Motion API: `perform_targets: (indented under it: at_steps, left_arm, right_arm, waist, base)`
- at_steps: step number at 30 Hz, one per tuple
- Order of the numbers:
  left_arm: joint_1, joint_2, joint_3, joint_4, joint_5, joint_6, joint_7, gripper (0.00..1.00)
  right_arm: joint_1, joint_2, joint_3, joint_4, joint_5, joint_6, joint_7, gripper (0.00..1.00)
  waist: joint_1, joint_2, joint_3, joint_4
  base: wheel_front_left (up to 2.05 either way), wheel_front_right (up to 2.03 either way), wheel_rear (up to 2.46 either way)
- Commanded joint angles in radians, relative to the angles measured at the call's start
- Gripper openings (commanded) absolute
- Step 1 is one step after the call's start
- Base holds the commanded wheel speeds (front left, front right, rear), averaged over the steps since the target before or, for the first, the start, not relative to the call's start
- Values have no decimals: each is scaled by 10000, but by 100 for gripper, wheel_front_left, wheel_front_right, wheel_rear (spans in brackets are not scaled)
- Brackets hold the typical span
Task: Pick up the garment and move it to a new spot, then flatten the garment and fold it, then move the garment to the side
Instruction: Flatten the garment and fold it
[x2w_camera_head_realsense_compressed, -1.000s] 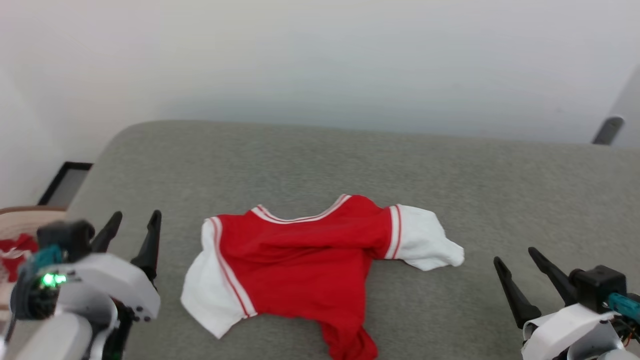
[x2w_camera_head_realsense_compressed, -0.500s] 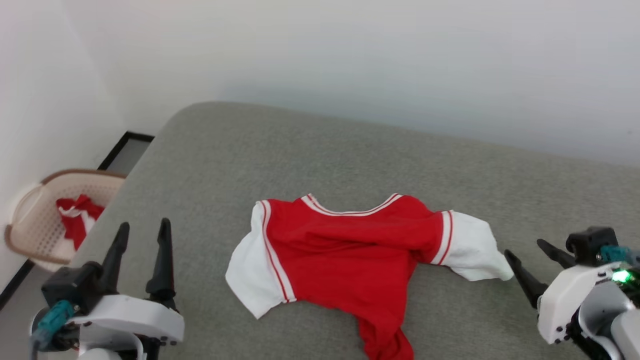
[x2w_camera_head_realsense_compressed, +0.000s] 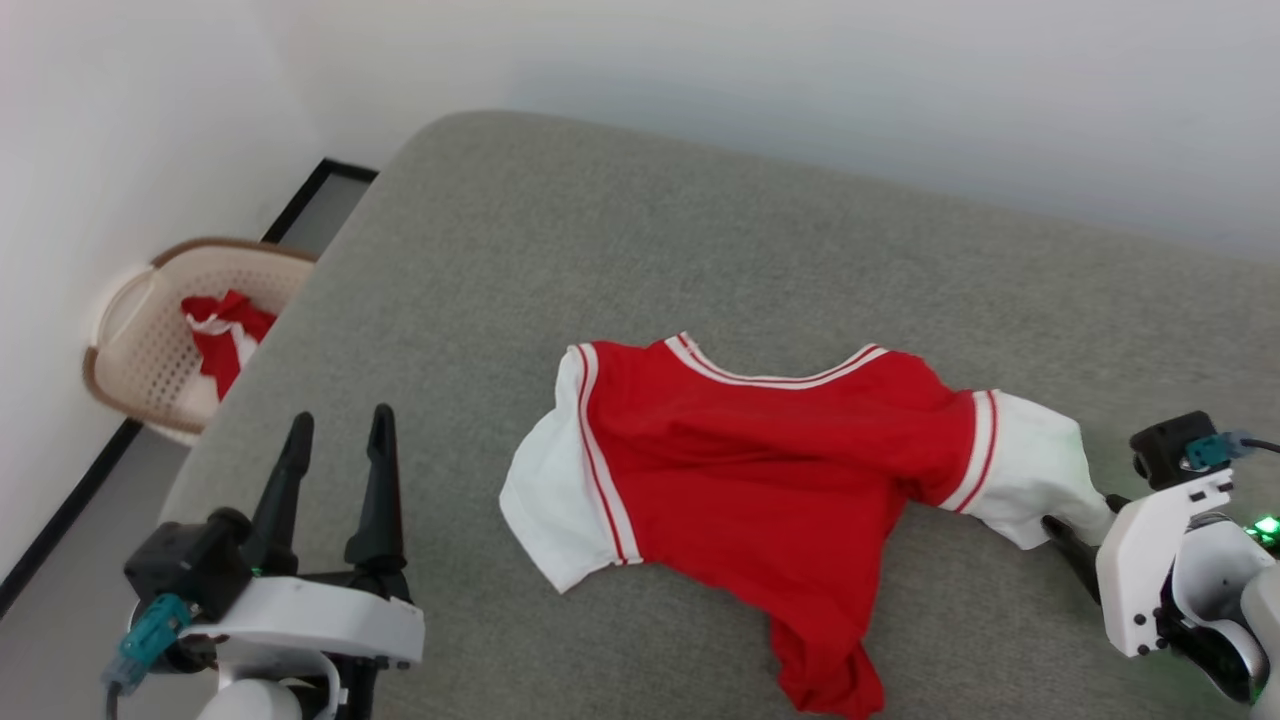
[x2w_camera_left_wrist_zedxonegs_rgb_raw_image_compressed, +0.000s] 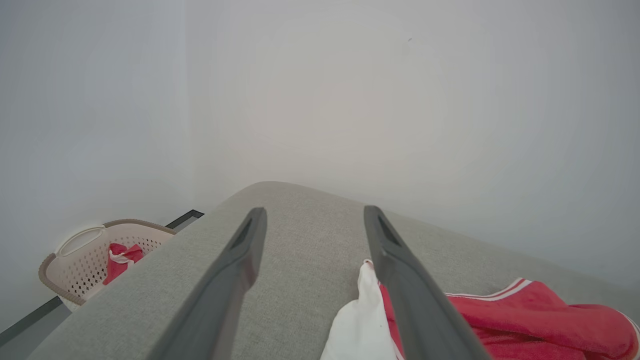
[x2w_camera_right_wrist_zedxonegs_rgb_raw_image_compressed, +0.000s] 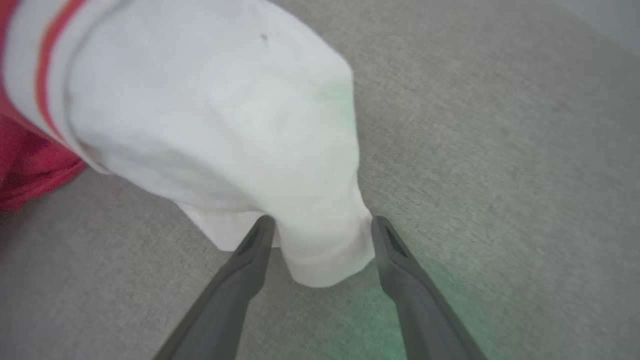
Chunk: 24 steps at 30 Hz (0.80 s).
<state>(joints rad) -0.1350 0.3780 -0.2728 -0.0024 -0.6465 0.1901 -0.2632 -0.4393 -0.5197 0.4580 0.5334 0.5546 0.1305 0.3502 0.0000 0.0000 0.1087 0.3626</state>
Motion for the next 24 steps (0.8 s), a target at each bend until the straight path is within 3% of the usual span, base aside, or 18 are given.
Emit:
perform_targets:
  at_steps: [1,2,3,4,15,24]
  left_arm:
    - [-71,-74,61,-17,118,-74,-8,100]
    - [-82,-153,124,-11,182,-147,-5,100]
    - [-88,-235,194,-27,253,-202,-6,100]
    - [-79,-329,285,-31,296,-262,-6,100]
    - [372,-829,1146,28,799,-769,-7,100]
    - [790,-788,1478,-2,936,-907,-7,100]
  right_arm:
    - [-115,-7,115,100,41,4,39,100]
    - [-195,-11,235,216,116,4,86,90]
    - [-302,1,332,326,159,4,33,35]
    - [-378,7,473,404,214,4,31,0]
    - [-1018,-427,1073,531,1106,-2,125,0]
    - [-828,-1801,1324,-721,2228,-2,790,0]
  waist:
    - [0,0,299,266]
    - [0,0,328,281]
    - [0,0,354,290]
    - [0,0,375,298]
    - [0,0,179,-126]
    - [0,0,-175,-849]
  base:
    - [0,0,0]
    - [0,0,0]
    - [0,0,0]
    - [0,0,0]
    - [0,0,0]
    - [0,0,0]
